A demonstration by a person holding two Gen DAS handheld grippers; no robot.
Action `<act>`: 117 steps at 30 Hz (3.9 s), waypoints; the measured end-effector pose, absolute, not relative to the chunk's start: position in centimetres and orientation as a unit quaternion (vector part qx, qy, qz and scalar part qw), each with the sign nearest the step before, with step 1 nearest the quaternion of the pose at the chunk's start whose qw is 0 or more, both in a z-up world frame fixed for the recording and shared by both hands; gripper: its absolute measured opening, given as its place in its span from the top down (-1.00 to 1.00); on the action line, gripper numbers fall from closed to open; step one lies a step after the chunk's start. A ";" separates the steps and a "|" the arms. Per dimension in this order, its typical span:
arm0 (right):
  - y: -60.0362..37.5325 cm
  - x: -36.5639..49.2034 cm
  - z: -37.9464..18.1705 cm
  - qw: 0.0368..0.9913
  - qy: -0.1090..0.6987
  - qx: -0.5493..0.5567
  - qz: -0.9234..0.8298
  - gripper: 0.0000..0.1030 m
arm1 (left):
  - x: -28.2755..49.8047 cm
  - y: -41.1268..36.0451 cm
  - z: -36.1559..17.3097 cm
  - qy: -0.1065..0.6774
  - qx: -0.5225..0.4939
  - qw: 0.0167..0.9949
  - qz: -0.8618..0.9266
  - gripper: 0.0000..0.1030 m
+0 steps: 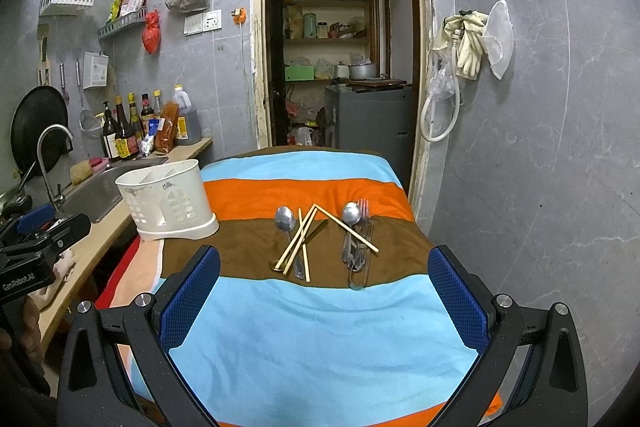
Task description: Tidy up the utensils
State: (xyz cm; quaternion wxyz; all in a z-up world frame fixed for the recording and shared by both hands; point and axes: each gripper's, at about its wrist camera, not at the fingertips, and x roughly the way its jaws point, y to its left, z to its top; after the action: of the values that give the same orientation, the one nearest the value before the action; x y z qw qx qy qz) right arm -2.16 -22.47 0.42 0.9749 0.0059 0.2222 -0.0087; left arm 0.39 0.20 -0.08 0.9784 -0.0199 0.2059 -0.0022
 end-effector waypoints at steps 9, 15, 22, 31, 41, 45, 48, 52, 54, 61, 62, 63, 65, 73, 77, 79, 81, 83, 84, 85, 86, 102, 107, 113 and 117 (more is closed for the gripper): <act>-23.1 -1.3 2.2 0.978 0.207 0.008 -0.016 -0.98 | 2.8 -0.2 0.9 0.194 -0.036 0.980 -0.025 -0.98; -23.9 0.1 3.6 0.982 0.189 0.015 -0.020 -0.98 | 4.6 -1.1 1.6 0.184 -0.042 0.981 -0.034 -0.98; -25.7 3.4 3.9 0.982 0.187 0.022 -0.031 -0.98 | 8.3 -2.4 2.2 0.177 -0.039 0.983 -0.040 -0.98; -28.8 9.5 2.9 0.976 0.209 0.030 -0.044 -0.98 | 14.4 -4.4 1.9 0.188 -0.053 0.980 -0.050 -0.98; -31.7 16.6 -0.9 0.964 0.261 0.041 -0.037 -0.98 | 20.4 -7.3 -0.8 0.237 -0.047 0.969 -0.053 -0.98; -32.5 19.2 -3.1 0.956 0.288 0.051 -0.024 -0.98 | 22.8 -7.7 -2.8 0.274 -0.052 0.959 -0.049 -0.98; -32.9 21.4 -5.2 0.946 0.320 0.052 -0.012 -0.98 | 24.6 -7.8 -4.4 0.303 -0.065 0.950 -0.043 -0.98; -33.2 23.5 -8.0 0.934 0.351 0.064 0.010 -0.98 | 26.6 -8.0 -6.4 0.324 -0.080 0.942 -0.037 -0.98; -33.3 24.4 -9.4 0.929 0.363 0.071 0.018 -0.98 | 27.6 -8.2 -7.6 0.335 -0.082 0.938 -0.034 -0.98; -32.9 26.3 -13.2 0.918 0.385 0.086 0.050 -0.96 | 30.3 -8.8 -11.2 0.374 -0.090 0.922 -0.041 -0.95; -32.8 26.5 -13.6 0.916 0.387 0.089 0.054 -0.92 | 30.6 -8.9 -11.6 0.379 -0.091 0.920 -0.045 -0.87; -32.9 26.6 -13.8 0.915 0.389 0.092 0.058 -0.88 | 30.9 -8.9 -11.9 0.386 -0.092 0.917 -0.050 -0.81; -32.8 26.9 -14.2 0.911 0.395 0.099 0.065 -0.62 | 31.4 -9.0 -12.5 0.396 -0.095 0.911 -0.059 -0.63; -32.7 27.2 -15.1 0.899 0.416 0.109 0.083 0.17 | 32.9 -8.6 -13.9 0.431 -0.123 0.889 -0.094 0.12; -32.8 27.2 -15.5 0.894 0.427 0.106 0.079 0.45 | 33.4 -8.5 -14.2 0.437 -0.128 0.884 -0.105 0.42; -32.6 27.3 -15.5 0.893 0.432 0.102 0.077 0.56 | 33.6 -8.6 -14.3 0.444 -0.125 0.880 -0.113 0.54; -32.6 27.5 -15.5 0.889 0.439 0.101 0.077 0.62 | 33.7 -8.9 -14.4 0.450 -0.119 0.877 -0.119 0.59; -32.6 27.6 -15.7 0.884 0.449 0.101 0.077 0.69 | 33.8 -8.9 -14.3 0.453 -0.122 0.875 -0.122 0.69; -32.5 27.7 -15.7 0.882 0.453 0.102 0.077 0.70 | 33.8 -8.9 -14.3 0.454 -0.122 0.874 -0.120 0.72; -32.5 27.8 -15.6 0.881 0.455 0.104 0.078 0.71 | 33.8 -8.8 -14.2 0.454 -0.123 0.874 -0.120 0.78; -32.5 27.8 -15.5 0.879 0.457 0.108 0.079 0.71 | 33.8 -8.7 -14.0 0.452 -0.126 0.875 -0.121 0.83; -31.6 22.5 -9.3 0.910 0.395 0.106 0.066 0.78 | 27.3 -7.3 -6.5 0.368 -0.097 0.919 -0.102 0.95; -31.0 19.5 -7.1 0.922 0.371 0.105 0.041 0.78 | 24.9 -6.6 -4.0 0.334 -0.077 0.934 -0.099 0.95; -29.3 16.3 -5.1 0.933 0.348 0.092 0.007 0.79 | 22.7 -4.3 -1.2 0.304 -0.073 0.945 -0.098 0.95; -28.2 14.9 -3.4 0.943 0.321 0.091 -0.010 0.79 | 21.8 -2.0 0.9 0.279 -0.076 0.953 -0.095 0.95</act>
State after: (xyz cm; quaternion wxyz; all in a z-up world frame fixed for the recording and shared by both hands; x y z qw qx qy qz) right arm 14.89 -28.18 -3.37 0.9426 0.0913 0.3211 -0.0099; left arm 21.76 -1.99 0.92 0.9525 -0.0762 0.2791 -0.0946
